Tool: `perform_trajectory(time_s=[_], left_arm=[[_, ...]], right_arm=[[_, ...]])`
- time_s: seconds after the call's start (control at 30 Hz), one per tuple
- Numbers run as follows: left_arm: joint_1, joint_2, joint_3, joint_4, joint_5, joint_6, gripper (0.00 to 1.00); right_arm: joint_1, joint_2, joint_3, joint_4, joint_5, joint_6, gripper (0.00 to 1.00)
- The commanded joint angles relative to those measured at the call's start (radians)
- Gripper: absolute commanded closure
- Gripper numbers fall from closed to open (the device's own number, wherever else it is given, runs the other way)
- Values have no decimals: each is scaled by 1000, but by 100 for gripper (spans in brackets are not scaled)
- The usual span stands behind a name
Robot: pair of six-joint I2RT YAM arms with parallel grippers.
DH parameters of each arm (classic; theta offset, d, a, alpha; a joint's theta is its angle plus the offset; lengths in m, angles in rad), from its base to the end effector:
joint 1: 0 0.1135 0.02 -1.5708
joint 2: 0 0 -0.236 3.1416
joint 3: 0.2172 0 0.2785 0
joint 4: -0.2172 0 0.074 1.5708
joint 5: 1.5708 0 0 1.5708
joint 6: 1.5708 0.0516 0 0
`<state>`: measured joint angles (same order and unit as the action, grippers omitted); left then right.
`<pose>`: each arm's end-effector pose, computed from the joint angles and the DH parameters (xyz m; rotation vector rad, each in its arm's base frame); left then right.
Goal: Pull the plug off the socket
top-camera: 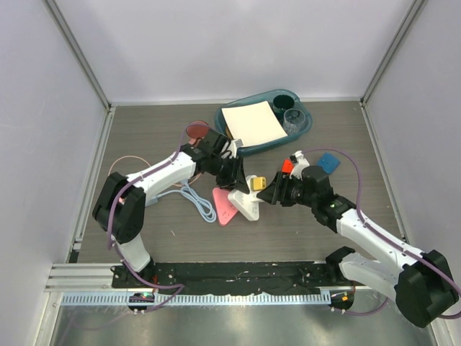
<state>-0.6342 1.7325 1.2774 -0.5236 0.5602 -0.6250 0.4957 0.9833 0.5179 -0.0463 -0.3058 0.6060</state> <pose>0.3014 -0.2558 0.1831 0.2553 2.7631 -1.1392 0.2271 0.1405 0.1812 -0.0769 2.2100 0.9639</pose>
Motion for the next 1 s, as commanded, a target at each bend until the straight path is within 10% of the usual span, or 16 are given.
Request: perform_trajectory(time_s=[0.0, 0.97], left_arm=[[11, -5, 33, -55, -49, 18, 100], [13, 10, 50, -99, -102, 30, 100]], right_arm=[[-5, -41, 14, 3, 77, -26, 99], [-75, -247, -44, 94, -69, 11, 99]])
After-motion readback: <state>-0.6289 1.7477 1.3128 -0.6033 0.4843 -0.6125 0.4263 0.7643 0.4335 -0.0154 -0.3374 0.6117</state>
